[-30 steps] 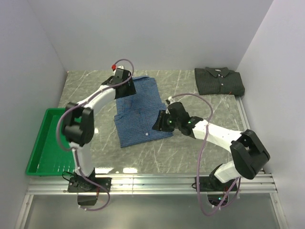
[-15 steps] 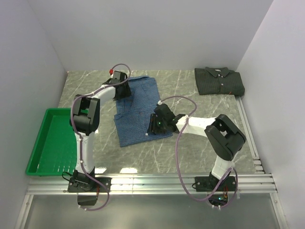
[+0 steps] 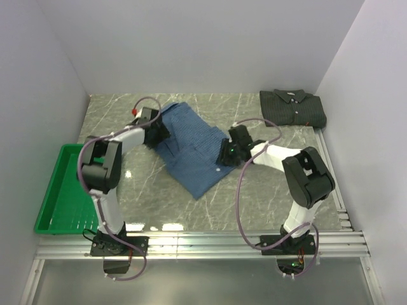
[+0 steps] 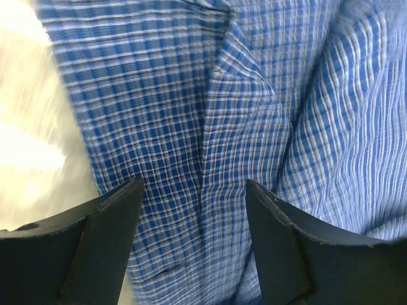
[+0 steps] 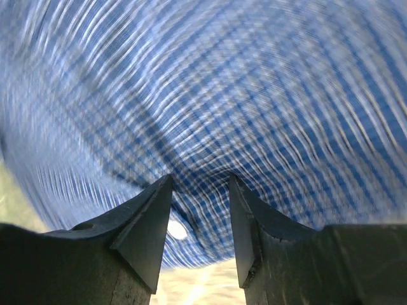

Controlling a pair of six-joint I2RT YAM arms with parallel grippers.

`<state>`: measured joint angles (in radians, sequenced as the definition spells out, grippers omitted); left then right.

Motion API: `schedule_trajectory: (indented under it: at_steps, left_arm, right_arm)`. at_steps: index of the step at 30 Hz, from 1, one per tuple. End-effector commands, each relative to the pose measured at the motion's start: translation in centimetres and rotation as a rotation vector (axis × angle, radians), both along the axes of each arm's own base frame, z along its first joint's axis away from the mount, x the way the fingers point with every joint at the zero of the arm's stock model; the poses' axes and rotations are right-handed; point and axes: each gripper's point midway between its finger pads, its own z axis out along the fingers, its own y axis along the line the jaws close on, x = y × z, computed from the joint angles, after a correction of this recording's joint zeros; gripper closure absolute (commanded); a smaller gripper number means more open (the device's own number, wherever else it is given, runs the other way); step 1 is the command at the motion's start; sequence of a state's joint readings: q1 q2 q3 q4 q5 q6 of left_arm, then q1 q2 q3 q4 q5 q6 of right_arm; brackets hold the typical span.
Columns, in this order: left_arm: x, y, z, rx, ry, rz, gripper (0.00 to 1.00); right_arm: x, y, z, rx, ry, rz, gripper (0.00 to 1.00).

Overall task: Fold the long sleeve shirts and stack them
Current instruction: Fold the shirt

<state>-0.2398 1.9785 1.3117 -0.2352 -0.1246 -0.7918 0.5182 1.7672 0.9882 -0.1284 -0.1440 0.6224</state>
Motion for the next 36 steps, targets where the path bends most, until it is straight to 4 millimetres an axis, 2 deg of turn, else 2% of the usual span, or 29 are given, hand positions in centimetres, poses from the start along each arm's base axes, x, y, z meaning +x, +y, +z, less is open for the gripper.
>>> schedule_trajectory:
  at_steps: [1, 2, 3, 4, 6, 7, 10, 12, 13, 15, 16, 17, 18, 21, 22, 23, 24, 25, 26, 27, 28, 30, 31, 33, 34, 36]
  left_arm:
    - [-8.5, -0.4, -3.5, -0.111, 0.215, 0.089, 0.27]
    - [-9.3, -0.9, -2.3, -0.132, 0.186, 0.084, 0.27]
    - [-10.3, -1.2, -2.4, -0.144, 0.194, 0.083, 0.27]
    - [-12.4, -1.8, -2.8, -0.153, 0.21, 0.074, 0.26]
    - [-14.4, -2.6, -3.3, -0.154, 0.232, 0.05, 0.26]
    - [-16.4, -3.2, -4.2, -0.141, 0.268, 0.038, 0.25]
    - [-18.7, -4.4, -4.1, -0.126, 0.267, -0.001, 0.24]
    - [-18.7, -3.9, -2.3, -0.068, 0.207, 0.005, 0.22]
    - [-18.6, -4.6, -0.9, -0.041, 0.169, -0.019, 0.22]
    - [-18.1, -4.6, 2.8, 0.013, 0.069, -0.023, 0.19]
    - [-18.0, -4.6, 4.1, 0.061, 0.01, -0.026, 0.19]
    - [-18.0, -4.8, 5.9, 0.061, -0.037, -0.031, 0.15]
    - [-17.7, -5.2, 7.3, 0.065, -0.077, -0.048, 0.13]
    - [-17.9, -7.3, 10.5, 0.115, -0.175, -0.132, 0.1]
    - [-18.8, -9.0, 10.9, 0.137, -0.198, -0.198, 0.09]
    - [-19.1, -10.0, 11.4, 0.157, -0.22, -0.244, 0.09]
    - [-20.1, -12.3, 12.4, 0.169, -0.25, -0.337, 0.09]
    - [-20.7, -13.6, 12.4, 0.187, -0.26, -0.386, 0.08]
    - [-21.3, -14.8, 12.6, 0.204, -0.281, -0.434, 0.08]
    - [-21.7, -16.3, 13.3, 0.221, -0.311, -0.499, 0.07]
    - [-23.2, -18.5, 13.1, 0.228, -0.326, -0.575, 0.07]
    - [-24.2, -21.0, 13.5, 0.237, -0.353, -0.668, 0.07]
    - [-25.3, -22.6, 12.3, 0.258, -0.344, -0.724, 0.08]
    - [-25.9, -24.7, 12.5, 0.29, -0.372, -0.802, 0.09]
    - [-26.9, -25.9, 11.0, 0.323, -0.361, -0.853, 0.1]
    - [-27.4, -27.8, 10.9, 0.348, -0.378, -0.911, 0.11]
  right_arm:
    - [0.1, -5.9, -0.8, -0.173, 0.06, -0.011, 0.5]
    - [0.6, -6.4, -0.6, -0.181, 0.058, -0.014, 0.5]
    - [1.1, -6.9, -0.3, -0.193, 0.052, -0.006, 0.5]
    - [2.2, -7.7, 0.0, -0.198, 0.056, -0.023, 0.5]
    - [3.2, -8.3, 0.1, -0.21, 0.056, -0.018, 0.5]
    - [4.1, -8.3, 0.4, -0.21, 0.048, -0.017, 0.5]
    - [5.7, -8.8, 1.5, -0.213, 0.016, -0.024, 0.5]
    - [6.2, -8.9, 2.9, -0.215, -0.014, -0.028, 0.5]
    - [6.4, -9.0, 4.6, -0.208, -0.057, -0.034, 0.5]
    - [6.1, -9.4, 6.1, -0.204, -0.099, -0.052, 0.49]
    - [6.0, -9.7, 8.6, -0.189, -0.163, -0.072, 0.49]
    - [5.7, -9.9, 9.6, -0.183, -0.187, -0.087, 0.49]
    - [5.0, -10.5, 11.4, -0.171, -0.231, -0.108, 0.48]
    - [3.5, -12.3, 13.0, -0.198, -0.261, -0.188, 0.43]
    - [2.8, -12.9, 14.7, -0.184, -0.299, -0.213, 0.41]
    - [2.3, -13.4, 15.3, -0.173, -0.306, -0.239, 0.39]
    - [1.3, -13.9, 16.1, -0.154, -0.319, -0.255, 0.37]
    - [0.9, -14.7, 16.4, -0.142, -0.322, -0.278, 0.35]
    - [0.3, -14.9, 16.7, -0.122, -0.324, -0.293, 0.27]
    - [-0.5, -15.5, 16.2, -0.117, -0.305, -0.307, 0.24]
    - [-1.1, -16.2, 17.2, -0.099, -0.334, -0.329, 0.21]
    - [-2.5, -16.8, 17.3, -0.082, -0.34, -0.343, 0.09]
    - [-3.0, -17.1, 17.2, -0.078, -0.336, -0.358, 0.01]
    - [-4.2, -17.7, 16.9, -0.07, -0.324, -0.369, 0.0]
    - [-4.6, -18.1, 16.8, -0.07, -0.322, -0.387, 0.0]
    - [-5.9, -19.1, 16.4, -0.082, -0.32, -0.433, 0.0]
